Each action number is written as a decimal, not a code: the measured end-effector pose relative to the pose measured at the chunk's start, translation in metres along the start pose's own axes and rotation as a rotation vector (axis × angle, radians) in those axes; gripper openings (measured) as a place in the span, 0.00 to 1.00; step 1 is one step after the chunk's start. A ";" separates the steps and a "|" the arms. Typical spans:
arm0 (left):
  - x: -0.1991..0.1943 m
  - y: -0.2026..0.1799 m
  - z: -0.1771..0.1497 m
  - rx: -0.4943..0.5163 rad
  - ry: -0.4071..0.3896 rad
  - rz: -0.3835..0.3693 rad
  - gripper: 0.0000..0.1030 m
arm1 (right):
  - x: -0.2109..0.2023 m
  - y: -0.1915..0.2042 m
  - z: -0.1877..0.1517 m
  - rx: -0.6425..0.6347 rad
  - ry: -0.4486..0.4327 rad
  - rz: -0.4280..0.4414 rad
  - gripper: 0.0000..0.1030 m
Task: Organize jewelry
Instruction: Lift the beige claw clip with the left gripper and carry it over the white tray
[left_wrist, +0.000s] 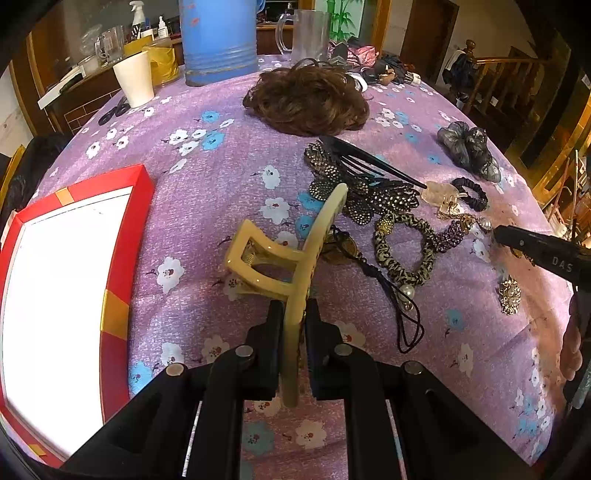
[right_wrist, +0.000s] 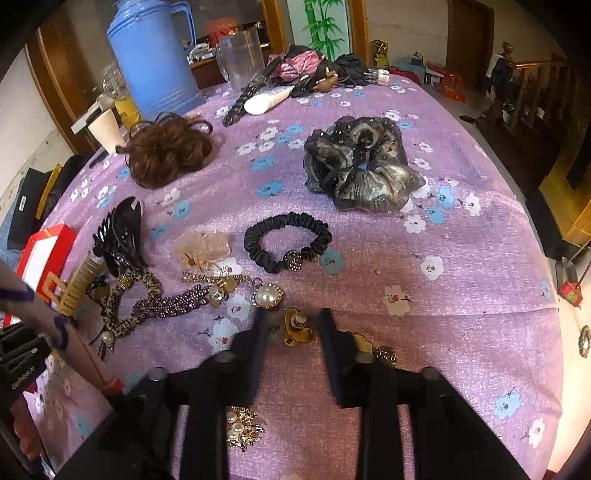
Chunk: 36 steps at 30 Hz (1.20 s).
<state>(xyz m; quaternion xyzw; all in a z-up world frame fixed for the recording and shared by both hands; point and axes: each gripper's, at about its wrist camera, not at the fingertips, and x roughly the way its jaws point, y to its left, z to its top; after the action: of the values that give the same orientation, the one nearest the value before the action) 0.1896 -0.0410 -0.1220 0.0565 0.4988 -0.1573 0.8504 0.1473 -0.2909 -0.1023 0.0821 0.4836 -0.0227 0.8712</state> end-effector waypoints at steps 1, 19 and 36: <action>-0.001 0.001 0.000 -0.003 -0.001 -0.002 0.10 | 0.001 0.001 -0.001 -0.002 0.002 0.007 0.15; -0.026 0.008 -0.001 -0.042 -0.037 -0.030 0.10 | -0.035 0.019 -0.003 -0.052 -0.067 0.028 0.08; -0.113 0.032 -0.006 -0.100 -0.104 0.028 0.10 | -0.099 0.093 -0.003 -0.177 -0.146 0.140 0.08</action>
<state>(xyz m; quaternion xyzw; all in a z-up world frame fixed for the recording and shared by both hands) 0.1434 0.0143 -0.0288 0.0127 0.4604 -0.1231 0.8790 0.1035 -0.2031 -0.0092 0.0367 0.4123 0.0747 0.9072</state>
